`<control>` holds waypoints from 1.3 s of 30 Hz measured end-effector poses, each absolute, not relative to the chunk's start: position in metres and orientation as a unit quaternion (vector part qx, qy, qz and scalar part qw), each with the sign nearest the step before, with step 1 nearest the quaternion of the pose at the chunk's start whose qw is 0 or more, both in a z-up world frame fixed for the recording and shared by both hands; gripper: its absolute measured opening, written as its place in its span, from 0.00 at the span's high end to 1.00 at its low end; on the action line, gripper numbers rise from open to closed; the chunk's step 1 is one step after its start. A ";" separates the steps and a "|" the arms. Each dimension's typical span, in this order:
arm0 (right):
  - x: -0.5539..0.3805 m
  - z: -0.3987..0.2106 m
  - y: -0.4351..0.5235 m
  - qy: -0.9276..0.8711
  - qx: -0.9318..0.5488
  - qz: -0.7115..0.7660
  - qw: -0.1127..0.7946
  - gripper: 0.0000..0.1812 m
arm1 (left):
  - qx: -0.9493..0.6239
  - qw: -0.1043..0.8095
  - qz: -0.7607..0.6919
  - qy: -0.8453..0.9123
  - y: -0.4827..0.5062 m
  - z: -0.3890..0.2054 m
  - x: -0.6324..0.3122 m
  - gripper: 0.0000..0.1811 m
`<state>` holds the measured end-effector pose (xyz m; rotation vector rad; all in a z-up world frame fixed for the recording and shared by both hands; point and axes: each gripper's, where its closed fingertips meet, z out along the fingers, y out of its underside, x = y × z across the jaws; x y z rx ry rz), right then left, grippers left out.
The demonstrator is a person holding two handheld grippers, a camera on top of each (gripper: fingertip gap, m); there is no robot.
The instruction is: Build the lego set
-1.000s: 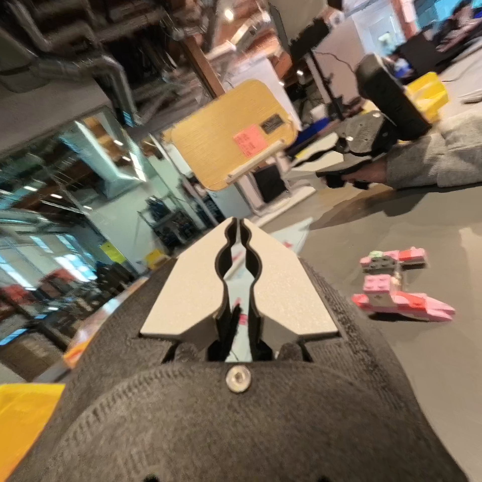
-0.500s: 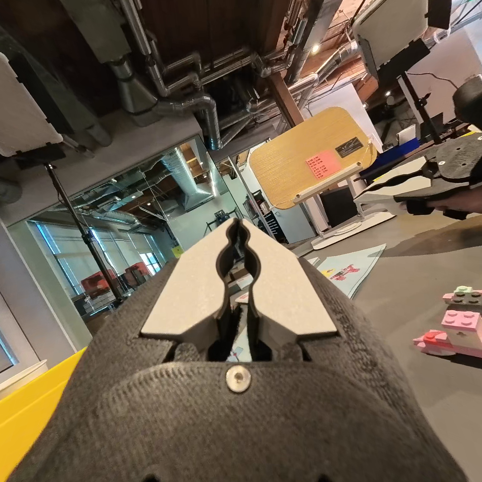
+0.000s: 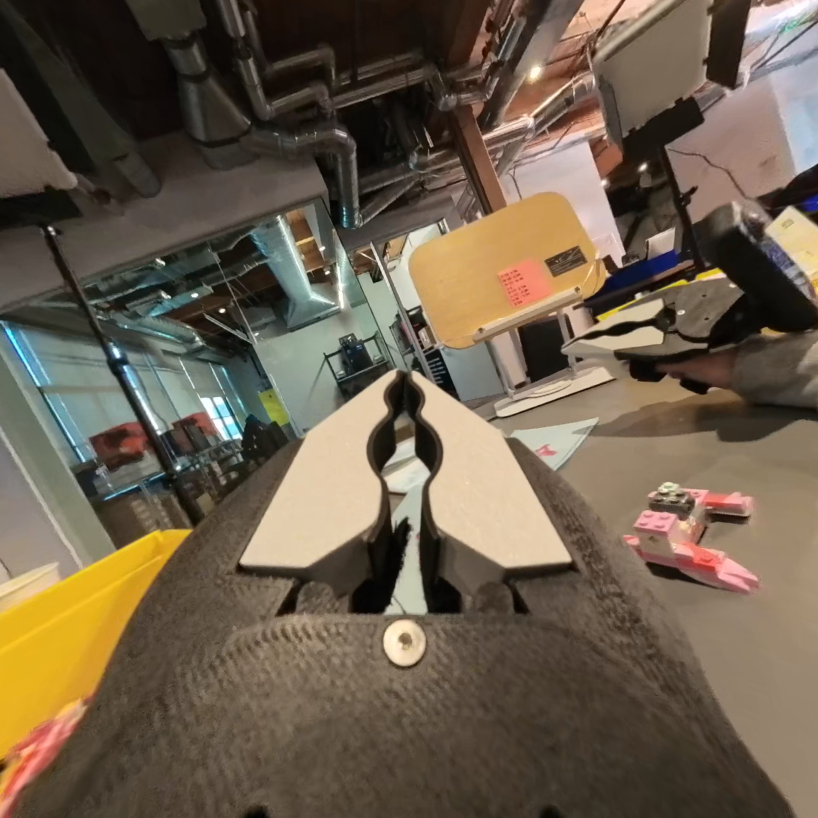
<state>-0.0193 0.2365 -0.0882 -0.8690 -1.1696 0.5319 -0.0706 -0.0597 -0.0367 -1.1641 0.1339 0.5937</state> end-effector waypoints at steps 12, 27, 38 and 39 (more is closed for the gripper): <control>-0.026 -0.091 0.232 -0.543 -0.381 0.222 0.714 1.00 | -0.703 0.489 0.426 -0.290 -0.233 0.005 -0.252 0.56; -0.027 -0.092 0.227 -0.549 -0.374 0.218 0.715 1.00 | -0.956 0.147 0.240 -0.078 -0.197 -0.105 -0.262 0.95; -0.024 -0.090 0.233 -0.537 -0.386 0.233 0.713 1.00 | -0.980 -0.186 0.049 0.052 -0.238 -0.180 -0.284 0.93; -0.025 -0.090 0.233 -0.537 -0.386 0.232 0.713 1.00 | -0.977 -0.199 0.054 0.055 -0.240 -0.183 -0.288 0.92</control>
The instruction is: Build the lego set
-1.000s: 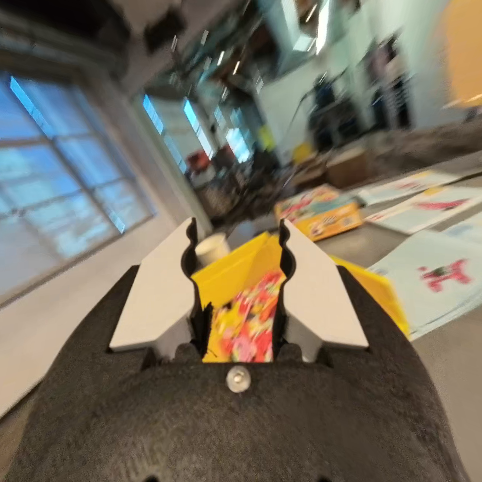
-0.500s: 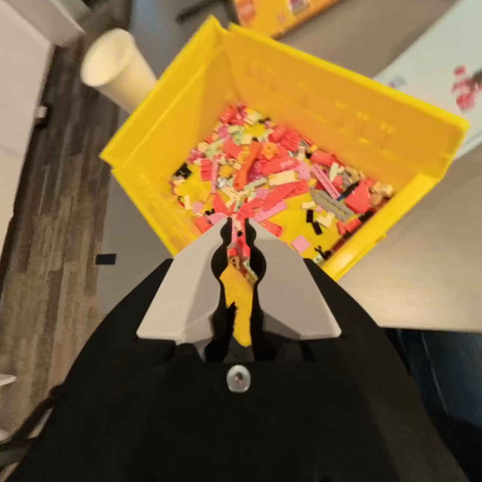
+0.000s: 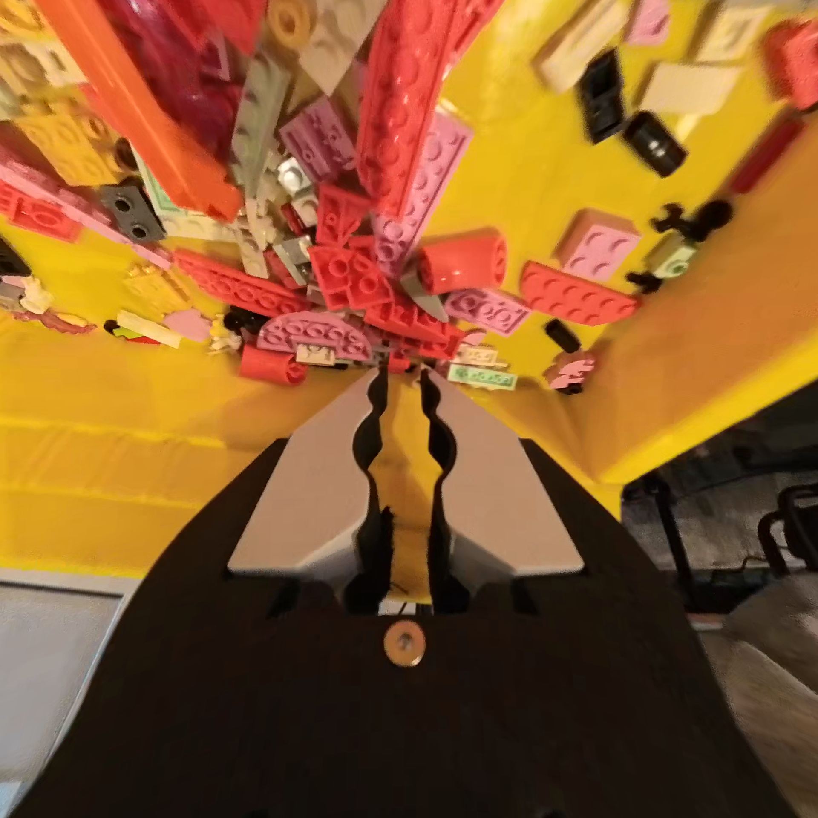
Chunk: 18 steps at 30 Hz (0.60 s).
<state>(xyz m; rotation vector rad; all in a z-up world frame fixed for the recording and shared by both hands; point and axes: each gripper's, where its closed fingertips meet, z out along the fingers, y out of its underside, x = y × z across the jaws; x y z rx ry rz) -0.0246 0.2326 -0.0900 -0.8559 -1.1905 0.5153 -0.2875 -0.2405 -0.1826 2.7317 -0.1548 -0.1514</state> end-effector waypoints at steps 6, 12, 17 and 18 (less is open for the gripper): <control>-0.026 -0.091 0.231 -0.543 -0.383 0.230 0.711 1.00 | 0.975 0.213 -0.050 -0.046 -0.239 -0.188 -0.295 0.94; -0.027 -0.092 0.231 -0.544 -0.383 0.229 0.711 1.00 | 0.971 0.230 -0.042 -0.041 -0.243 -0.189 -0.291 0.96; -0.028 -0.093 0.231 -0.547 -0.382 0.228 0.710 1.00 | 0.971 0.233 -0.037 -0.037 -0.244 -0.189 -0.288 0.96; -0.028 -0.093 0.231 -0.547 -0.382 0.227 0.709 1.00 | 0.971 0.233 -0.035 -0.035 -0.244 -0.189 -0.287 0.96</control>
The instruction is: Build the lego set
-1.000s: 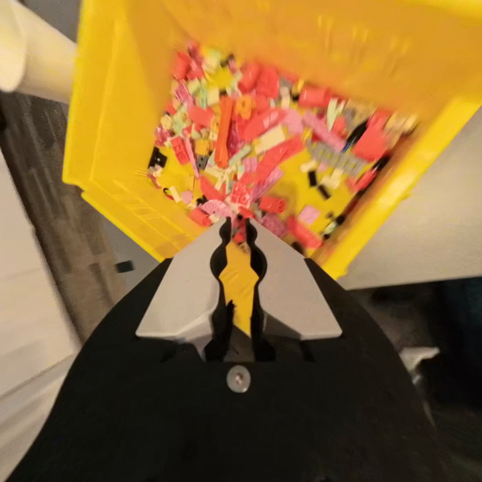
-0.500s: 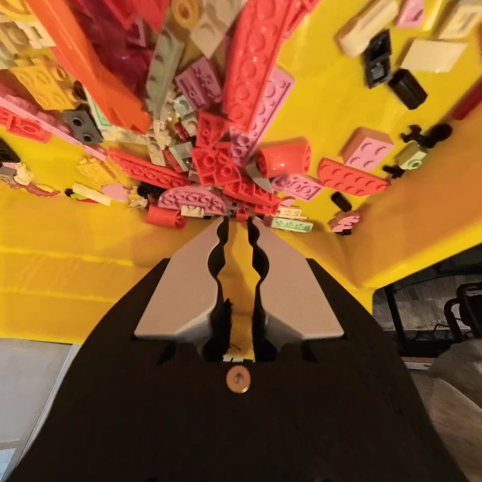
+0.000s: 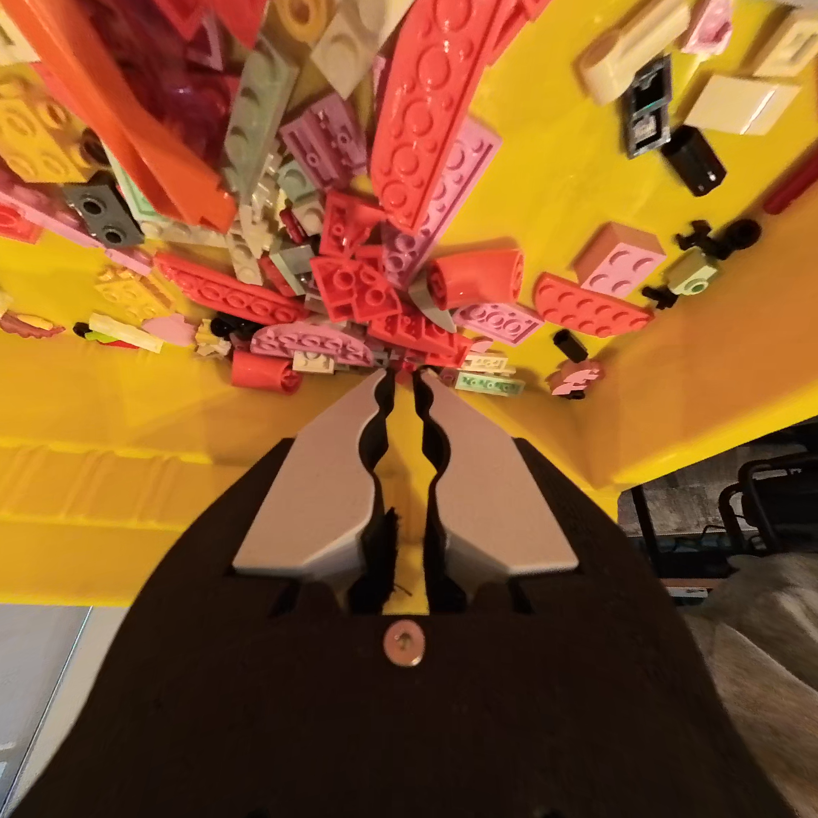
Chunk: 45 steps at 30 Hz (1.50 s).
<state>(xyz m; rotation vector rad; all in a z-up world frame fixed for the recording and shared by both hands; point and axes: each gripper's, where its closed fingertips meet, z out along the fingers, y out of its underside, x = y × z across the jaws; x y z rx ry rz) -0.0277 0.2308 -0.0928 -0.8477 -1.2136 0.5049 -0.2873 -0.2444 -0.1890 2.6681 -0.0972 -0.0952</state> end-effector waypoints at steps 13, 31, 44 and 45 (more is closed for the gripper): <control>-0.029 -0.094 0.230 -0.549 -0.380 0.228 0.708 1.00 | 0.972 0.236 -0.021 -0.010 -0.247 -0.194 -0.280 0.93; -0.029 -0.093 0.226 -0.540 -0.387 0.242 0.707 1.00 | 0.815 -0.475 -0.263 -0.201 -0.086 0.007 -0.148 0.96; -0.013 -0.062 0.044 -0.597 -0.249 0.534 0.545 0.93 | 0.534 -0.769 0.350 -0.014 -0.063 0.051 -0.025 0.97; -0.008 -0.052 0.023 -0.590 -0.248 0.600 0.481 0.91 | 0.532 -0.762 0.368 -0.009 -0.058 0.046 -0.022 0.97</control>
